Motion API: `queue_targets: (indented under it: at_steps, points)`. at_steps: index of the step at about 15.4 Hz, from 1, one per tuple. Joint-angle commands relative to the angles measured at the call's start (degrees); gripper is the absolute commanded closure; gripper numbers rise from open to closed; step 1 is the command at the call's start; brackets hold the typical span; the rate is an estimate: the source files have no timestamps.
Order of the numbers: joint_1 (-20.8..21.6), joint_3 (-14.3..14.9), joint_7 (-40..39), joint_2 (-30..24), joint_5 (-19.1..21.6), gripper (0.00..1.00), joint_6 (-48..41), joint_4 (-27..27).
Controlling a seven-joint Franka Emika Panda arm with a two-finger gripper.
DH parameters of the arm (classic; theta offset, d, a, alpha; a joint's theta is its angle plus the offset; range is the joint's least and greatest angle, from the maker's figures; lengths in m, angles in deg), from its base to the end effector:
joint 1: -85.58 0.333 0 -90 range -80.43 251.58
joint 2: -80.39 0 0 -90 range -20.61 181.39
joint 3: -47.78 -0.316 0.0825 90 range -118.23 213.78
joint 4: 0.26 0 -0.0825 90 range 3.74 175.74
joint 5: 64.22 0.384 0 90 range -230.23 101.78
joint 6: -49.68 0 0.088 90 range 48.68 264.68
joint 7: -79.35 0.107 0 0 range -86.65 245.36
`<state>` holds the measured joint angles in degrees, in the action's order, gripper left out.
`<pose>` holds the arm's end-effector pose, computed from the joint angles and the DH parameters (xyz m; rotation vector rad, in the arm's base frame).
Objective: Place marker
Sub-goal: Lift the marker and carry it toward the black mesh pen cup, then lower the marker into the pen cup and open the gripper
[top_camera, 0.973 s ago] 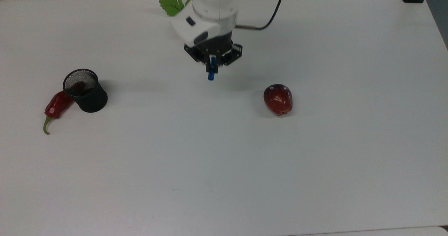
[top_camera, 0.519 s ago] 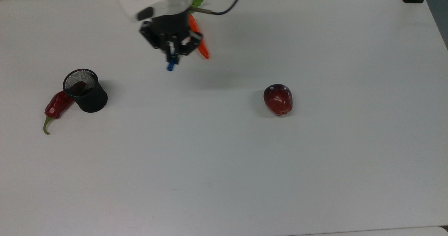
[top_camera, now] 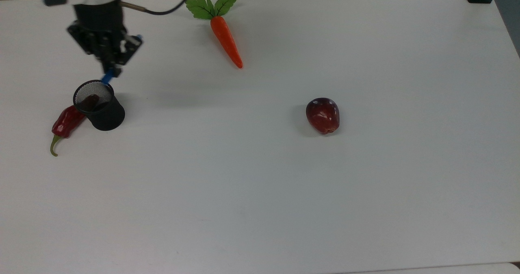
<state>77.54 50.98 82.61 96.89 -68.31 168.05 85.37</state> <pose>0.6632 -0.1308 0.5349 2.9918 -0.3358 0.4204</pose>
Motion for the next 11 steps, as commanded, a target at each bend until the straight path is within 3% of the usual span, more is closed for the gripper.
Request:
queue_targets:
  at_steps: [1, 6, 11]
  points:
    - [-3.03, -0.30, -2.90, 0.47, -0.84, 0.93, 9.14, 1.11]
    - [-4.97, -0.30, -2.81, 2.92, -4.79, 0.93, 22.50, 4.72]
    - [-6.11, -0.30, -2.64, 6.62, -7.51, 0.93, 30.25, 6.91]
